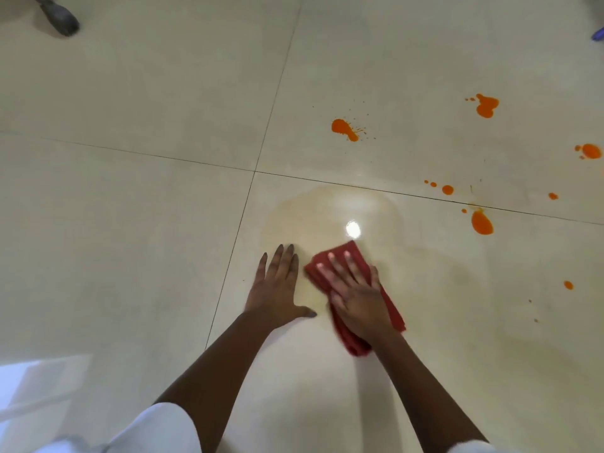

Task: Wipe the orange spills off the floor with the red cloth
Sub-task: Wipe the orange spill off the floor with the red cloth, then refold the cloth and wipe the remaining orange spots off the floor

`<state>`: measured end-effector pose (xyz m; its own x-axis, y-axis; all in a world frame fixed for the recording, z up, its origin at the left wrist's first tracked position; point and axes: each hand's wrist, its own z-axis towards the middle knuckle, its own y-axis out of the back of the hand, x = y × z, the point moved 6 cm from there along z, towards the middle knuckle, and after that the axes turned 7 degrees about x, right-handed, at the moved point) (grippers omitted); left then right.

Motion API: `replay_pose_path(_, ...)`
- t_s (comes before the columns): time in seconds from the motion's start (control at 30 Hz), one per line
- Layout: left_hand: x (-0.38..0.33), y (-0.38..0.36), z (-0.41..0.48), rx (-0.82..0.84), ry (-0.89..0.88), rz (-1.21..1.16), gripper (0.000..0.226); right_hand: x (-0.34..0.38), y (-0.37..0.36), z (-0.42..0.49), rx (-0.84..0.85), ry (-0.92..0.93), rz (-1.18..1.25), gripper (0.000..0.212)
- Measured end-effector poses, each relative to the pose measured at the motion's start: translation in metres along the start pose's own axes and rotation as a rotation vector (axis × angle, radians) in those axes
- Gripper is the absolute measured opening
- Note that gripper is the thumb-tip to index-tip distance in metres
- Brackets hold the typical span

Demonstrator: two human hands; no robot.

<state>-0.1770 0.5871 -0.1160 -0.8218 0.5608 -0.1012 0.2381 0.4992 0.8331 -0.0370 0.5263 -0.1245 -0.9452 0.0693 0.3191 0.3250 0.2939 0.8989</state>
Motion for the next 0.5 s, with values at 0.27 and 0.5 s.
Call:
replay_pose_path(0.27,-0.047,0.018,0.014,-0.150,-0.064,-0.422,0.050,-0.040,0.033,-0.001,-0.200,-0.360,0.721,0.046)
replay_pose_path(0.5,-0.107,0.061,0.018,0.136,-0.038,-1.596,0.023,-0.039,0.070,-0.038,-0.320,-0.319,1.451,0.040)
